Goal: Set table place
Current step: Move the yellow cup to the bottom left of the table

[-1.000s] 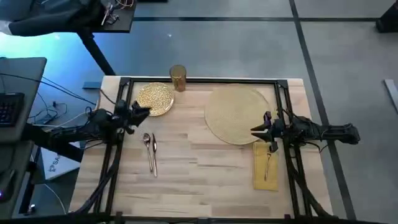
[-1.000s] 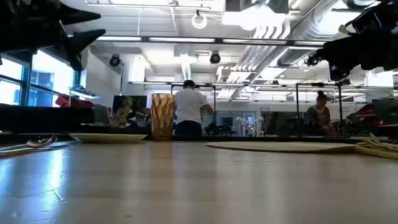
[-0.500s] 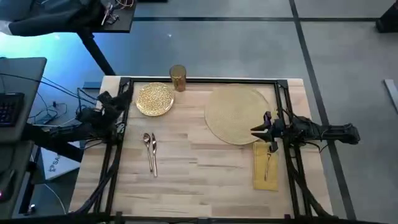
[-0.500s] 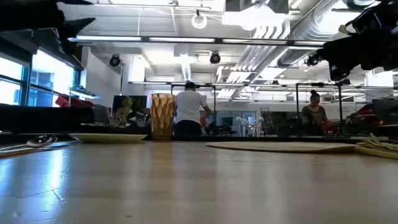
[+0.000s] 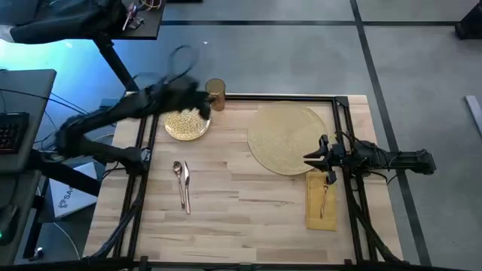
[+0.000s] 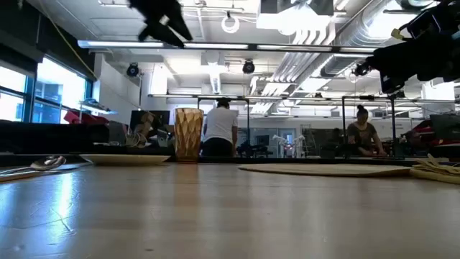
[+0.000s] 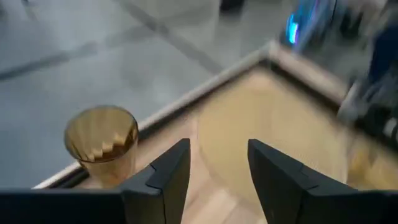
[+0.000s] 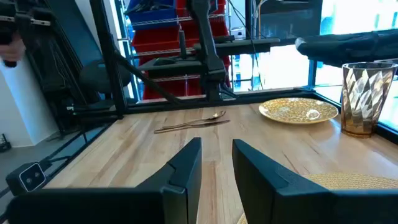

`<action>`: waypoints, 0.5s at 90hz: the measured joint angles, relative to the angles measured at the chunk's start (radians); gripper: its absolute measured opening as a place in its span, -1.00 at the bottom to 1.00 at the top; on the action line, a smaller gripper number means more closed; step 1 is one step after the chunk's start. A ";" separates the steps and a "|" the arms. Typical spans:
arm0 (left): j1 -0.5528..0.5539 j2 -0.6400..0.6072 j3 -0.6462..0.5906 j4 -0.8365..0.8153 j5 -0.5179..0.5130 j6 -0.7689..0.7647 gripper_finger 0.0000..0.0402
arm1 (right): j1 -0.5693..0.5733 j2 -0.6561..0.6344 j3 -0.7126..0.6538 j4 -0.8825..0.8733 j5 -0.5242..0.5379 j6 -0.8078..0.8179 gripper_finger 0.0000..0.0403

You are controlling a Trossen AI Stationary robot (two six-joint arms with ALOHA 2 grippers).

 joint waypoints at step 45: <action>0.222 0.670 0.556 -0.521 0.126 0.314 0.15 | 0.000 0.000 0.000 0.000 0.000 0.000 -0.63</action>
